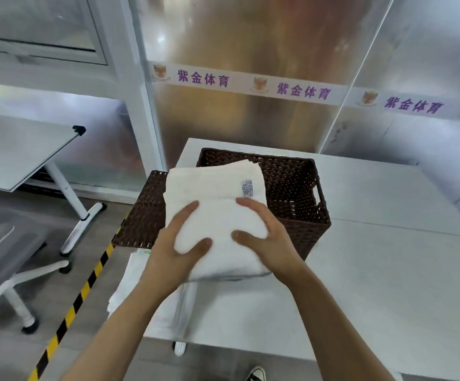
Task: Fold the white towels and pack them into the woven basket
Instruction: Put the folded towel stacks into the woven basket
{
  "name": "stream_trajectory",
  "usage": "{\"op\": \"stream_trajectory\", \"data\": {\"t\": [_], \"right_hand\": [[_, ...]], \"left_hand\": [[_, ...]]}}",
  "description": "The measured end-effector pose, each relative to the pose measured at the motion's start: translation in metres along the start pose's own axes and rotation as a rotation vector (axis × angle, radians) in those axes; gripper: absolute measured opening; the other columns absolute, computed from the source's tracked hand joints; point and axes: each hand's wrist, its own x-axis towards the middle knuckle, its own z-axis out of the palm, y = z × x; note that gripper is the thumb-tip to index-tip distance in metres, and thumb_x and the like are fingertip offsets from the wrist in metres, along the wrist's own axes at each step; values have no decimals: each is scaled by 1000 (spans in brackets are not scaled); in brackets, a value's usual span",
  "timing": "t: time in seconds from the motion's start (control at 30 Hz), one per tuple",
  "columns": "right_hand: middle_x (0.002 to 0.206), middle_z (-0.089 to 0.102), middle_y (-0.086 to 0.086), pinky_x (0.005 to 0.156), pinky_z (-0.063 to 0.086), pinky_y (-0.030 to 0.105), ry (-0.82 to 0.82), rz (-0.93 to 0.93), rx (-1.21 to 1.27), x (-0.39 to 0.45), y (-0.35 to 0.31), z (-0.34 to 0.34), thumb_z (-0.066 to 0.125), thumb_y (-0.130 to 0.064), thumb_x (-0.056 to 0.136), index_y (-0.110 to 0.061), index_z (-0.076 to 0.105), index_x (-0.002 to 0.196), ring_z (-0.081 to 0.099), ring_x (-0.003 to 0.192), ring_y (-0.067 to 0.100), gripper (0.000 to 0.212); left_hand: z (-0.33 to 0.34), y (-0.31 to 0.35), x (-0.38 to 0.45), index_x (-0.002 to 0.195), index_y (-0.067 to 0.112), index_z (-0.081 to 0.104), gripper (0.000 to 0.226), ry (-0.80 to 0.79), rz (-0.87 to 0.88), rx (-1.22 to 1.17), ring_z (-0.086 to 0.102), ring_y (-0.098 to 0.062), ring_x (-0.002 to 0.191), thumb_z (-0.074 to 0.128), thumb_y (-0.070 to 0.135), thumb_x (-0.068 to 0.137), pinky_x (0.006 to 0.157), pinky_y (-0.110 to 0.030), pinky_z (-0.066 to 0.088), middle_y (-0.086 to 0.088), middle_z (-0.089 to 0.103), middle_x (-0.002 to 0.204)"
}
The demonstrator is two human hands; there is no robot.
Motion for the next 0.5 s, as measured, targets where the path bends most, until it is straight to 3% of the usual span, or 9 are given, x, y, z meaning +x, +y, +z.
{"op": "stream_trajectory", "data": {"t": [0.2,0.4,0.5], "right_hand": [[123,62,-32,93,50,14,64,-84,47,42,-37,-37,80,-9,85,-40,65,126,57,115,-8,53],[119,65,-29,92,54,19,120,-84,91,93,-48,-93,81,-10,85,-40,67,125,61,112,-5,52],[130,63,-22,94,54,21,154,-67,88,121,-38,-124,81,-11,85,-41,67,125,60,117,0,52]], "left_hand": [[12,45,61,140,49,49,64,9,76,3,49,26,105,77,26,86,81,1,40,40,54,116],[51,71,134,139,52,49,64,-57,106,-28,49,10,122,78,32,85,100,-14,41,37,49,131],[80,75,173,138,52,49,64,-90,85,-14,50,1,123,78,31,86,103,-21,41,39,48,129]]}}
